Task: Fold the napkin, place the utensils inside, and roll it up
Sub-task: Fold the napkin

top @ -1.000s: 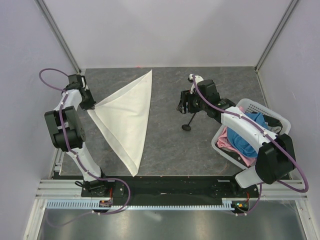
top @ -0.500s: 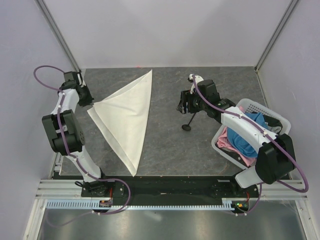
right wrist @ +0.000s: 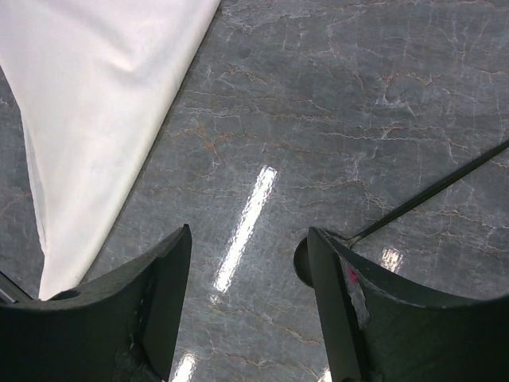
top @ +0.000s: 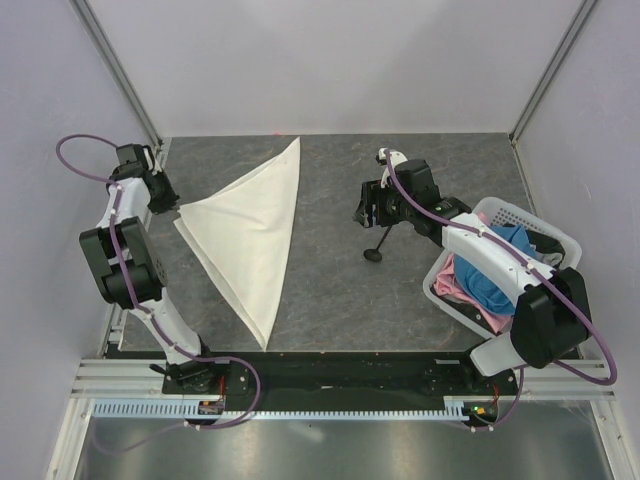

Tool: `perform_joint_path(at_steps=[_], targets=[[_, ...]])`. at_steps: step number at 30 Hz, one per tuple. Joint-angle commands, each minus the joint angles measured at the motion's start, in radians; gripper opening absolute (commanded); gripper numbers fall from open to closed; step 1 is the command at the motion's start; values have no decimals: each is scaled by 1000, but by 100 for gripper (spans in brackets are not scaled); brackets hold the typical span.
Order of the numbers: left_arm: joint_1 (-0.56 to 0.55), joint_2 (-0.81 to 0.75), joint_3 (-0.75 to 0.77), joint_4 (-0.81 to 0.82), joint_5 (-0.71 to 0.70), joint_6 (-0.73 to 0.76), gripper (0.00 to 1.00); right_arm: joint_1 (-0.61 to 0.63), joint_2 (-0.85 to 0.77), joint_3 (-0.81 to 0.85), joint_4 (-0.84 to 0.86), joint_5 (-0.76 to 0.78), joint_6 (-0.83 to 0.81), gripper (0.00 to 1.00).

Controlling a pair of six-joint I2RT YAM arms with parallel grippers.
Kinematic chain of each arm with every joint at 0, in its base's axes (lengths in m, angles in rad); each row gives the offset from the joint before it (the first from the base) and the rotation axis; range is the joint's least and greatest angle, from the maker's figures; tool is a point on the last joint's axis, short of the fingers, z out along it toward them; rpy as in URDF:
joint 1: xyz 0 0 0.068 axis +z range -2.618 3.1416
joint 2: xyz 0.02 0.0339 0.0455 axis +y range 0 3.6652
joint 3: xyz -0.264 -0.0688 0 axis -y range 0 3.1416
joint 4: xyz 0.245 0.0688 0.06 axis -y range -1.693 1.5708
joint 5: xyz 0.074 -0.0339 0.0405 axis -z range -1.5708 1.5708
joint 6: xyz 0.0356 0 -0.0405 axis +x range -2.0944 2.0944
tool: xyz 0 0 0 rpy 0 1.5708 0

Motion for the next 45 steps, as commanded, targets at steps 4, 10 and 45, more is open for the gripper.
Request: perform_joint_path(at_steps=[4,10,45], targets=[[28,22,43,27,13,18,2,-4,0,1,8,7,-9,69],[30,-19,35,30,9,15,2,-4,8,7,10,-4,-8,68],[96,-7,38,30,47,3,2,-4,31,7,10,-10,-2,69]])
